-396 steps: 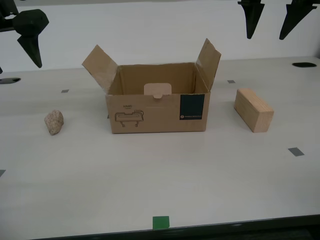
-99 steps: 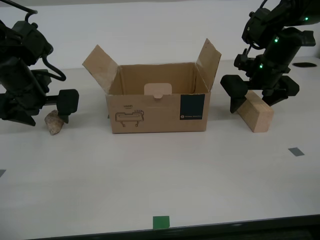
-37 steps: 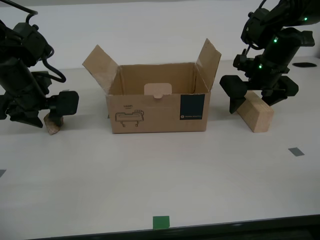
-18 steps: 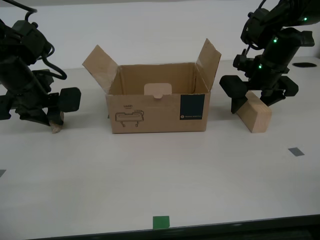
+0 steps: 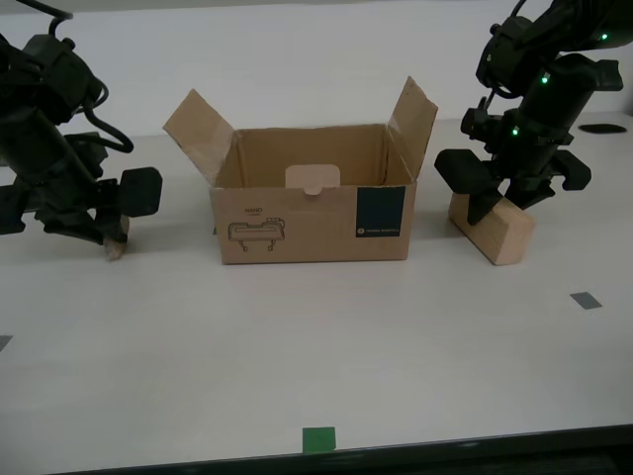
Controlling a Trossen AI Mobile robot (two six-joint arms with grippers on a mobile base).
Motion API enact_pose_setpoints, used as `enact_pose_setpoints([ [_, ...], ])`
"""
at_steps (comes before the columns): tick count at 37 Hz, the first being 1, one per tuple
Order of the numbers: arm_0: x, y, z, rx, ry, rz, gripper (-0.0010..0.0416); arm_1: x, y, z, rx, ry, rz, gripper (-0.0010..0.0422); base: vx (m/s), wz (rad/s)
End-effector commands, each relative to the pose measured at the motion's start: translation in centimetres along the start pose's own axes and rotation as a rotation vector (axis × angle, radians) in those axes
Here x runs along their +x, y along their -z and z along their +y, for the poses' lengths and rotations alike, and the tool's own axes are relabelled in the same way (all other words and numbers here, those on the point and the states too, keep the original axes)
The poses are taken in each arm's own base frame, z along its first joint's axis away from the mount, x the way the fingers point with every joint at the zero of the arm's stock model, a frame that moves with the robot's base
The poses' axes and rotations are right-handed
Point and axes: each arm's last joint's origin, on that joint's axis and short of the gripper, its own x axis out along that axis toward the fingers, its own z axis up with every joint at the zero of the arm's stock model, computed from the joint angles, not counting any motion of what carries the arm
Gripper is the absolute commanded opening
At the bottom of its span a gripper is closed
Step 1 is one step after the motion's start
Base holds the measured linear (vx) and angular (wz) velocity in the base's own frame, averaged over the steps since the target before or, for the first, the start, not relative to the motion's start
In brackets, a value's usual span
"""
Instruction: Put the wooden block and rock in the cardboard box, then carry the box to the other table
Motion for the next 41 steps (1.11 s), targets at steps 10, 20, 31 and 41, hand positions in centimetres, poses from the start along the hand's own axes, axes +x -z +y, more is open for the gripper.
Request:
enact_pose_setpoints([
  [10,0.01,0.08,0.02,0.0,-0.004,0.009,0.0,0.17,0.32,0.11,-0.001,-0.015,0.019,-0.0001,0.0,0.0],
  [20,-0.2,0.0,0.05,-0.002,-0.004,0.001,-0.0001,0.17,0.37,0.13,-0.026,-0.017,0.024,0.0,0.0,0.0],
  [31,-0.2,0.01,0.05,-0.002,-0.004,0.002,-0.0001,0.17,0.38,0.15,-0.068,-0.018,0.025,0.0043,0.0,0.0],
  [41,-0.19,0.02,0.06,-0.002,-0.005,0.002,-0.0001,0.17,0.32,0.12,-0.069,-0.016,0.019,0.0154,0.0,0.0],
])
